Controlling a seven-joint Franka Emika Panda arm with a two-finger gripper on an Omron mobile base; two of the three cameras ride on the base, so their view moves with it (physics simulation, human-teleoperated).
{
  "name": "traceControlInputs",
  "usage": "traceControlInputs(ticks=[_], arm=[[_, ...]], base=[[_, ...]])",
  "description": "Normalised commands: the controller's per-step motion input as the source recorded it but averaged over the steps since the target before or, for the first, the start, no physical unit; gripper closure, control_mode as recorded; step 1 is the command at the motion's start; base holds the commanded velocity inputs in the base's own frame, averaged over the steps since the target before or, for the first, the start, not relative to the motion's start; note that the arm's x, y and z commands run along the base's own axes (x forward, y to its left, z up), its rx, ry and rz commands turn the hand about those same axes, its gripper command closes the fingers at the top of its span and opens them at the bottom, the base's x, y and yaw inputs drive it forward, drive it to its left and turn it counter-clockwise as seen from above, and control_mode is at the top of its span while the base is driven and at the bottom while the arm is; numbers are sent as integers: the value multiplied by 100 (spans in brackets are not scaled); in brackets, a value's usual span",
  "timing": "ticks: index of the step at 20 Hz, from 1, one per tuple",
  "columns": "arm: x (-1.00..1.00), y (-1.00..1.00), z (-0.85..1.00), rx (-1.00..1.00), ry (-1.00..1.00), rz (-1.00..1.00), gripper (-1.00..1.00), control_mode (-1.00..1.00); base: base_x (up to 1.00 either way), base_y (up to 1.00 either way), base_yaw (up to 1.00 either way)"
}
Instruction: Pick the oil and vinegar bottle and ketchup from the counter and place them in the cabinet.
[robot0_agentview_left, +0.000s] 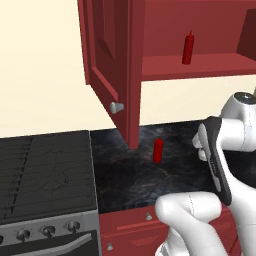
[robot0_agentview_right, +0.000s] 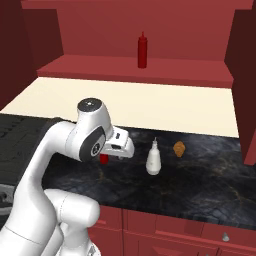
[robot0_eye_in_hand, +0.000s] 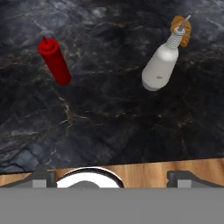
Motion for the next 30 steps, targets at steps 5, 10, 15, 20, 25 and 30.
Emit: traceControlInputs(ticks=[5,10,15,20,25,30], arm=[[28,-27,-16,0,0,-17,-100,-100],[45,-37,-17,0,0,-6,-100,-100],[36,-37,-23,0,0,-1,-100,-100],[32,-36,-25,0,0,0,-100,-100],[37,-24,-20,0,0,0,-100,-100],[38,-18,-13,0,0,0,-100,-100]], base=[[0,0,0],[0,0,0],[0,0,0],[0,0,0],[0,0,0],[0,0,0]])
